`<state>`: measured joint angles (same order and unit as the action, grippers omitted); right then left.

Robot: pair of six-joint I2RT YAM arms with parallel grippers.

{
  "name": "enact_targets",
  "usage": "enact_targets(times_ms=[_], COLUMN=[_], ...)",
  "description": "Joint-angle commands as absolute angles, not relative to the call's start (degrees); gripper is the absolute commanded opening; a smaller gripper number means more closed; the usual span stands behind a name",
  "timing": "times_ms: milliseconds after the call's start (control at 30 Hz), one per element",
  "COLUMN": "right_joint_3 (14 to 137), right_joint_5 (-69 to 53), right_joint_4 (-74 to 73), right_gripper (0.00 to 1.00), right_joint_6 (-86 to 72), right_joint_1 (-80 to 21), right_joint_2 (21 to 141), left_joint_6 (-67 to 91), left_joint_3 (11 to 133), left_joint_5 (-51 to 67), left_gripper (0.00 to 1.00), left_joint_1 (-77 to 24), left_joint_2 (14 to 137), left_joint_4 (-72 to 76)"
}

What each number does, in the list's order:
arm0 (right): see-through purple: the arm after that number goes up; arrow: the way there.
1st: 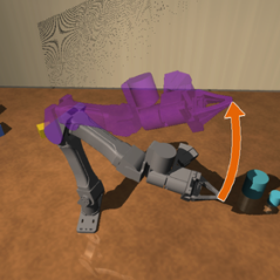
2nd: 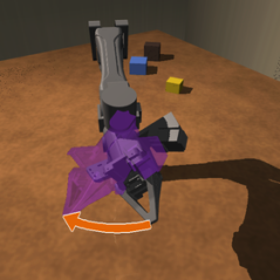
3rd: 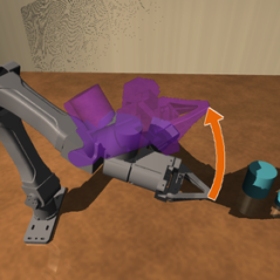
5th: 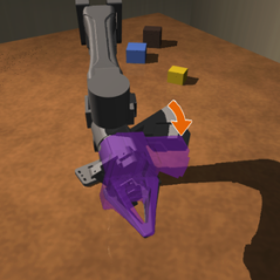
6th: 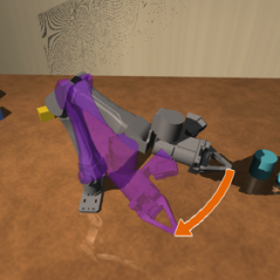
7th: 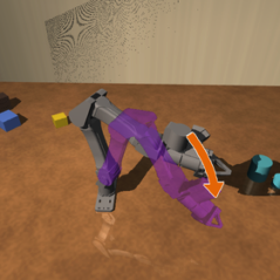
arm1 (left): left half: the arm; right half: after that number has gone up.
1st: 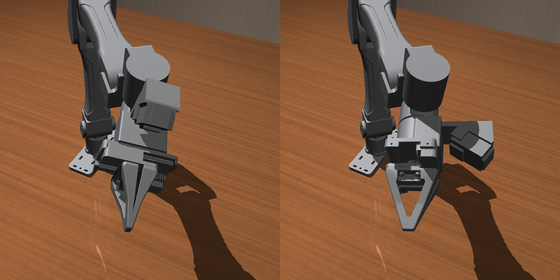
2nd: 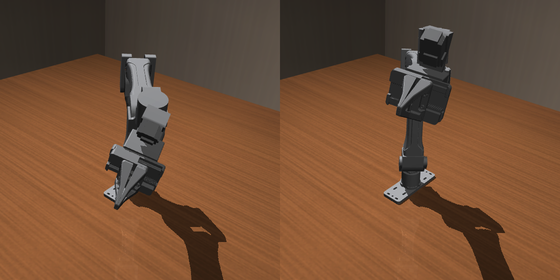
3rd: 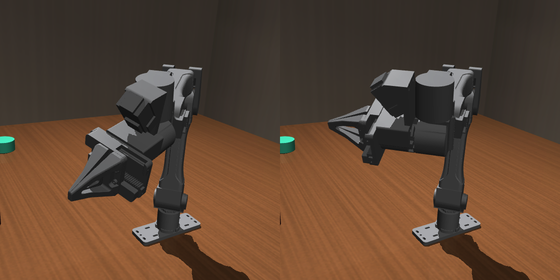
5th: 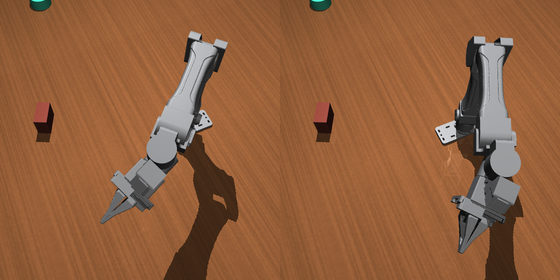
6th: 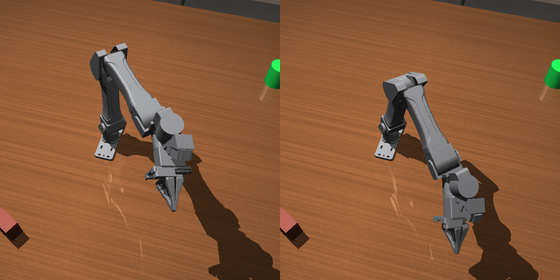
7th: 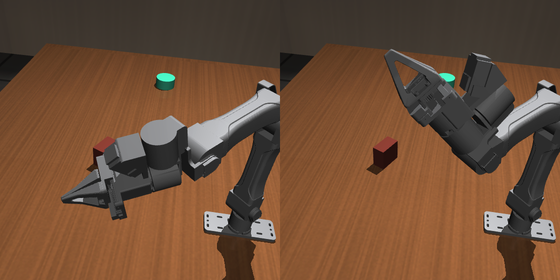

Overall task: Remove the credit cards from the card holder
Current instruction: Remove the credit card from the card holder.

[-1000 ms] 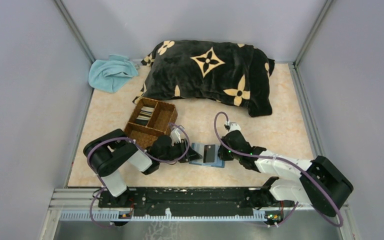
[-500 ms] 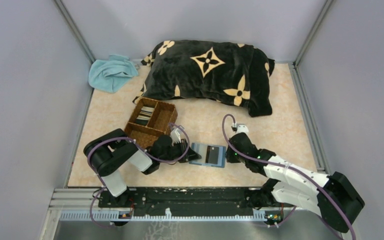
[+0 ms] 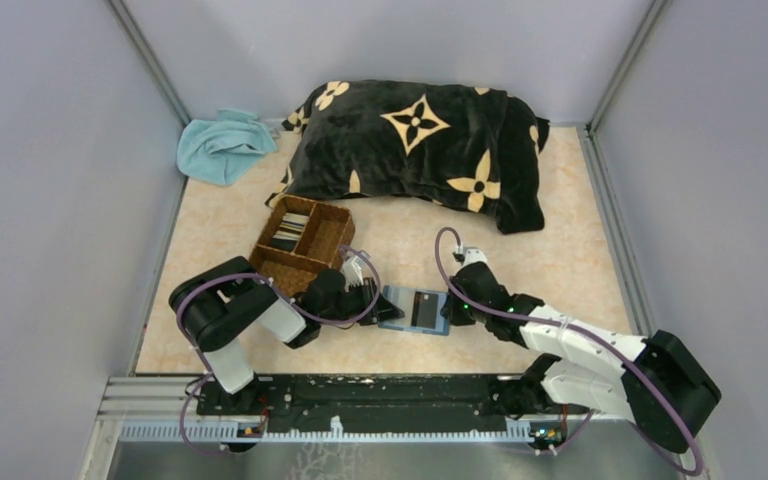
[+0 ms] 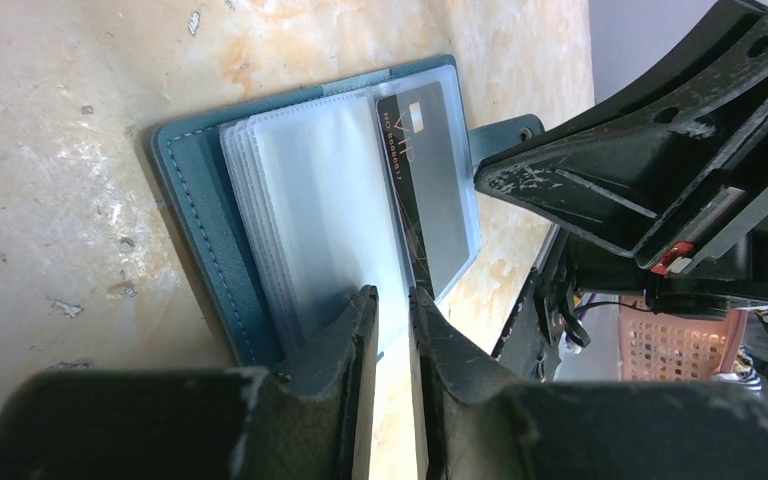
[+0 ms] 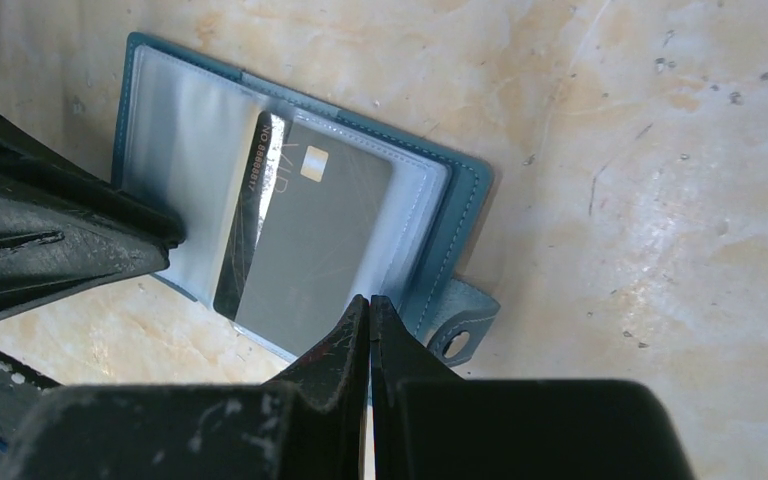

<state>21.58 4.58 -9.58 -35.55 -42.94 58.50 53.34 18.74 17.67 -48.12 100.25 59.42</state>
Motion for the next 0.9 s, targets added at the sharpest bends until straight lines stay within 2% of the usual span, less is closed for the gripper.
enact_targets(times_ms=[0,400,633,867], right_joint_3=[22.9,18.3,17.7,17.3], right_joint_5=[2.2,0.5,-0.2,-0.3], right_joint_4=[-4.9,0.4,2.0,2.6], right_gripper=[0.00,0.00,0.00,0.00], right_joint_6=[-35.0,-36.8,-37.1,-37.2], right_joint_1=[-42.6,-42.6,-42.6,-42.6], right_joint_2=[60.9,65.3,66.4,66.9], left_joint_6=[52.6,54.0,54.6,56.4], left_joint_3=[19.2,20.1,19.9,20.7], left_joint_5=[17.9,19.6,20.1,22.3], left_gripper=[0.25,0.38,0.37,0.29], left_joint_1=[-47.8,-47.9,-47.9,-48.0], left_joint_2=[101.6,104.6,105.2,107.4], left_joint_4=[58.3,61.5,62.8,65.9])
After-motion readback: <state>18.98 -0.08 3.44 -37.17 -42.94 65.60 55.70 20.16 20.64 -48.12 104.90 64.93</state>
